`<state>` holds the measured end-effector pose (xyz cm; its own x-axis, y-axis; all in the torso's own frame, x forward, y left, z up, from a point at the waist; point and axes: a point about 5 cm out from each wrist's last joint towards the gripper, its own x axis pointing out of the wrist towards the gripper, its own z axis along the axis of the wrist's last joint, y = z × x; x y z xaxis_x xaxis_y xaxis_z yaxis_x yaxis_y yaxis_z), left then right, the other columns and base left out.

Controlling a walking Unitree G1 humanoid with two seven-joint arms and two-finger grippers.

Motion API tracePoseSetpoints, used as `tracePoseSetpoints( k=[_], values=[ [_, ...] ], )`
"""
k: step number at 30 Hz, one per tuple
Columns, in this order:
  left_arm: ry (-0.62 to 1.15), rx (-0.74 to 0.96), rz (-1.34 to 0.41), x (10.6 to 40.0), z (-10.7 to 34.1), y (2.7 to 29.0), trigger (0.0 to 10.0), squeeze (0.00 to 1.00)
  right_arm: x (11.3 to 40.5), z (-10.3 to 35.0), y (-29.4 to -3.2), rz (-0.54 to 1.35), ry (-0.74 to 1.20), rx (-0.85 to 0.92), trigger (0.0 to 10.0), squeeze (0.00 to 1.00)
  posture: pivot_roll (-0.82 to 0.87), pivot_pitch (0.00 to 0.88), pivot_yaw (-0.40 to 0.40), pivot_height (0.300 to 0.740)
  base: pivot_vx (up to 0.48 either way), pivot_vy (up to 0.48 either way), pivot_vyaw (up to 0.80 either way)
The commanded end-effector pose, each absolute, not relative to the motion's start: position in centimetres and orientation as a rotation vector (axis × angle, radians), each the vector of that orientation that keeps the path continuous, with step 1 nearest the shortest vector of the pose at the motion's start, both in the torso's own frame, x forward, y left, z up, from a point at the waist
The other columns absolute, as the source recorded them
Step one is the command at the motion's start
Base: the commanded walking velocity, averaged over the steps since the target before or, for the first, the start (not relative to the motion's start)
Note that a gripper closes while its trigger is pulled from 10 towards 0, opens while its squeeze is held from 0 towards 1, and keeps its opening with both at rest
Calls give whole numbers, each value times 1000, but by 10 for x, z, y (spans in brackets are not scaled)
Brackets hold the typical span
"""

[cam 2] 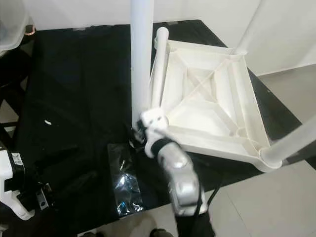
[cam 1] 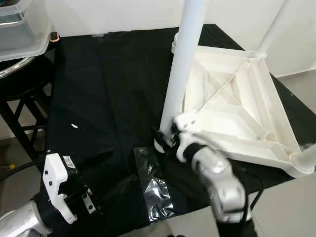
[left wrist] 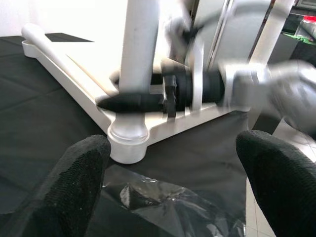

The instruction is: Building children table

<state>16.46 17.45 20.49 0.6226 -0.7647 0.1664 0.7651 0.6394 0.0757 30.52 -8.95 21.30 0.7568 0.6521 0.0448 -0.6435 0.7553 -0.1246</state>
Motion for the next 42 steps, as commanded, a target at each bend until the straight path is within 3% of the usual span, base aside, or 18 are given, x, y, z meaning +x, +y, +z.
tracePoseSetpoints(
  k=[1, 2, 3, 4, 5, 10, 15, 21, 22, 33, 38, 41, 42],
  values=[
    [-178, -8, -887, 162, 203, 173, 10000, 0, 304, 216, -89, 816, -114, -66, 10000, 1000, 95, 212, -77, 740, 0, 0, 0],
    [-177, -9, -887, 161, 203, 172, 10000, 0, 308, 222, -94, 897, -132, -104, 10000, 1000, 99, 218, -79, 740, 0, 0, 0],
    [-176, -11, -887, 160, 203, 172, 10000, 0, 311, 227, -98, 955, -143, -141, 10000, 600, 104, 223, -82, 740, 0, 0, 0],
    [-175, -11, -887, 159, 203, 171, 10000, 0, 313, 229, -100, 982, -146, -162, 10000, 600, 104, 223, -82, 740, 0, 0, 0],
    [-172, -13, -884, 158, 203, 172, 10000, 0, 319, 234, -103, 1027, -151, -195, 10000, 0, 112, 232, -85, 740, 0, 0, 0],
    [-164, -15, -878, 155, 203, 173, 10000, 0, 334, 246, -108, 1109, -158, -220, 10000, 0, 124, 245, -86, 740, 0, 0, 0],
    [-147, -19, -870, 150, 203, 173, 10000, 0, 359, 276, -110, 1166, -232, -37, 10000, 0, 140, 270, -86, 740, 0, 0, 0],
    [-139, -19, -861, 146, 203, 173, 10000, 0, 365, 282, -111, 1277, -231, -55, 10000, 0, 151, 279, -88, 740, 0, 0, 0],
    [-137, -20, -860, 146, 203, 173, 10000, 0, 366, 279, -113, 1308, -211, -60, 0, 0, 150, 279, -91, 740, 0, 0, 0],
    [-139, -22, -862, 148, 202, 172, 10000, 0, 364, 268, -125, 1400, -164, -99, 0, 0, 134, 261, -84, 740, 0, 0, 0],
    [-145, -20, -863, 151, 202, 171, 10000, 0, 355, 251, -138, 1383, -108, -204, 0, 0, 120, 245, -90, 740, 0, 0, 0],
    [-148, -18, -861, 152, 201, 172, 10000, 0, 340, 224, -137, 1217, -57, -238, 0, 0, 109, 238, -95, 740, 0, 0, 0],
    [-148, -19, -862, 152, 201, 173, 10000, 0, 339, 208, -130, 983, -35, -221, 0, 0, 99, 234, -90, 740, 0, 0, 0]
  ],
)
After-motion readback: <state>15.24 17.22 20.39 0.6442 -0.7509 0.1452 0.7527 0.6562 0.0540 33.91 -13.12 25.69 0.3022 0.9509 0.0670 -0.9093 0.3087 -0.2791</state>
